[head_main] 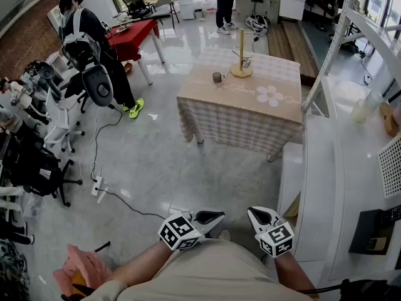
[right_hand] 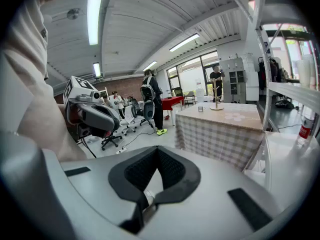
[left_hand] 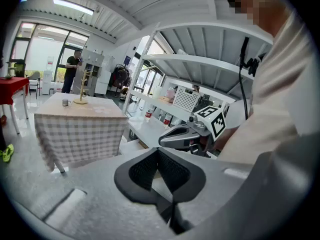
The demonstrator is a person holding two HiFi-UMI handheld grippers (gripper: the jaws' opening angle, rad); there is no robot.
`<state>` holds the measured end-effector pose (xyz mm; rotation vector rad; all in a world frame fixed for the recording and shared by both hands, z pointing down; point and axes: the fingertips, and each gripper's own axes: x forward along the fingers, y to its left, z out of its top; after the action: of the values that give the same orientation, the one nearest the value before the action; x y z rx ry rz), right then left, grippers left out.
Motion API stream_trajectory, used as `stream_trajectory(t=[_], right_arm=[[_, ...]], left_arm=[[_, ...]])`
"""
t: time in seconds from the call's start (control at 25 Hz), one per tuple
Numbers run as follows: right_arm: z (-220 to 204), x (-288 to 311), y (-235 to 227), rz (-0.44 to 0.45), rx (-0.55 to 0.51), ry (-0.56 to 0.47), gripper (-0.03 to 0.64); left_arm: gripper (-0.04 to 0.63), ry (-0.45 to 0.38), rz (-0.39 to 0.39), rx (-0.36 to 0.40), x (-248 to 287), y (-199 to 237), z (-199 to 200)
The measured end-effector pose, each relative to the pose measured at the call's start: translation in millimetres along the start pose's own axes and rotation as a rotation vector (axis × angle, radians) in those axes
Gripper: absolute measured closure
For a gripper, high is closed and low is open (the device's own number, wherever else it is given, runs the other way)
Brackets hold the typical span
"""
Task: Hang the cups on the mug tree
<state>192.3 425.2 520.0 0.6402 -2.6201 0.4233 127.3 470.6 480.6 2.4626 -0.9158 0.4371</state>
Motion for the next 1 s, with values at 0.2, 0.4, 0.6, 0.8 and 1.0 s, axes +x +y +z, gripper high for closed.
stream_trajectory(t=[0.2,0.4,0.6,0.8,1.0], right_arm=[[3,21,-9,-0.005,-0.006,0.002,0.603],[20,50,-28,-0.025,-0.017,0.024,0.603],[54,101,-52,-0.041,0.004,0.026,0.601],[103,154,-84,-0.085,-0.008,0.015,0.598],[143,195,-105,-0.143,0.003,-0.014,0.575]], left_arm=[[0.588,-0.014,-0.001,0.008,2,26,2],[0.588,-0.042,-0.012,-0.005,6,68,17],[0.588,-0.045,-0.042,0.002,5,132,39],[0.588,-0.051,-0.090,0.011,3,197,70],[0.586,-0.038,-0.144,0.034,-2,251,88]])
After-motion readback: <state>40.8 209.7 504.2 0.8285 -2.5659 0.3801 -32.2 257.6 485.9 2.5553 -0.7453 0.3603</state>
